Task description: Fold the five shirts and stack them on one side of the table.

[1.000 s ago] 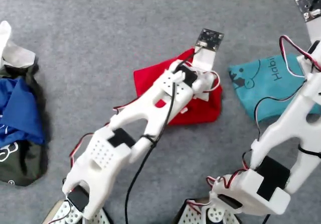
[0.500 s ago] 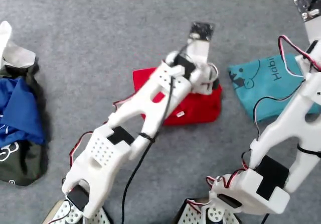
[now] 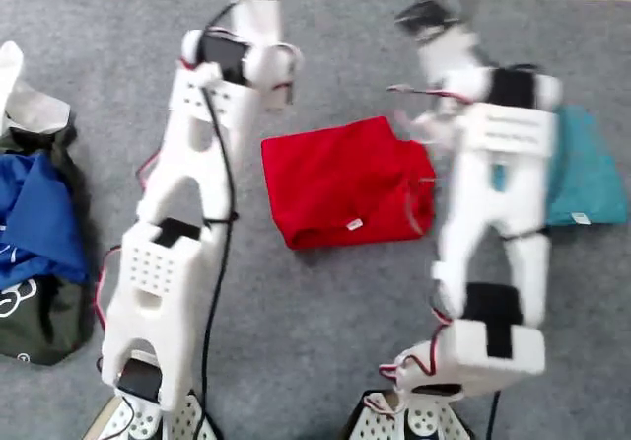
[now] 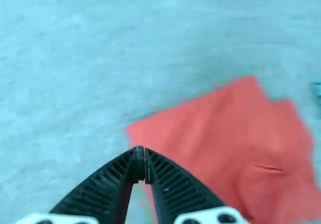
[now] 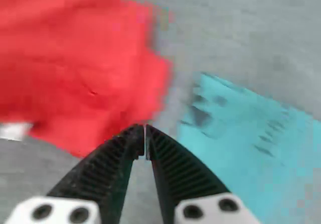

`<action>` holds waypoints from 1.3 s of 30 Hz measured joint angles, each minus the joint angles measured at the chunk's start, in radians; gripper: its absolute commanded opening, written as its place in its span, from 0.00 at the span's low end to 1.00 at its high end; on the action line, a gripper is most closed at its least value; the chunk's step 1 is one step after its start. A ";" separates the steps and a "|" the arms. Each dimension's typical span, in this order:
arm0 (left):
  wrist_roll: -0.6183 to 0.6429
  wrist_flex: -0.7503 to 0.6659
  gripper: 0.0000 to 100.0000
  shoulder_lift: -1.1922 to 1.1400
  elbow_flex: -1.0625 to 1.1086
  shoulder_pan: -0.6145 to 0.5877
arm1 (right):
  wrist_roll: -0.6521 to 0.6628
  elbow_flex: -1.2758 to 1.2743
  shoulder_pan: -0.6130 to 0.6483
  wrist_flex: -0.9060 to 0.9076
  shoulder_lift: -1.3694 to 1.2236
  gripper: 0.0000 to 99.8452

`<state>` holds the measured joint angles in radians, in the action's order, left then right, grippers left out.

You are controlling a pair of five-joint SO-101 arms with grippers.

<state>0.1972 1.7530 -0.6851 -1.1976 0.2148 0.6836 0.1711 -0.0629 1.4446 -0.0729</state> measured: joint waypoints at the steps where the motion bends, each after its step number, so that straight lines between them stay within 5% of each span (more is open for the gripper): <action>1: 0.000 0.000 0.03 0.000 0.029 -0.023 | -0.020 0.000 0.041 0.000 -0.023 0.02; 12: -0.077 -0.083 0.03 0.373 0.672 -0.160 | -0.167 0.002 0.250 -0.015 -0.224 0.02; 25: -0.187 -0.918 0.03 0.746 1.907 -0.381 | -0.167 0.087 0.272 -0.157 -0.459 0.01; 39: -0.187 -0.973 0.03 0.767 1.962 -0.431 | -0.163 0.118 0.164 0.064 -0.465 0.01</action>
<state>0.0100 0.7802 0.0821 0.7649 -0.2163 0.5209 0.2892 0.1013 1.5090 -0.5378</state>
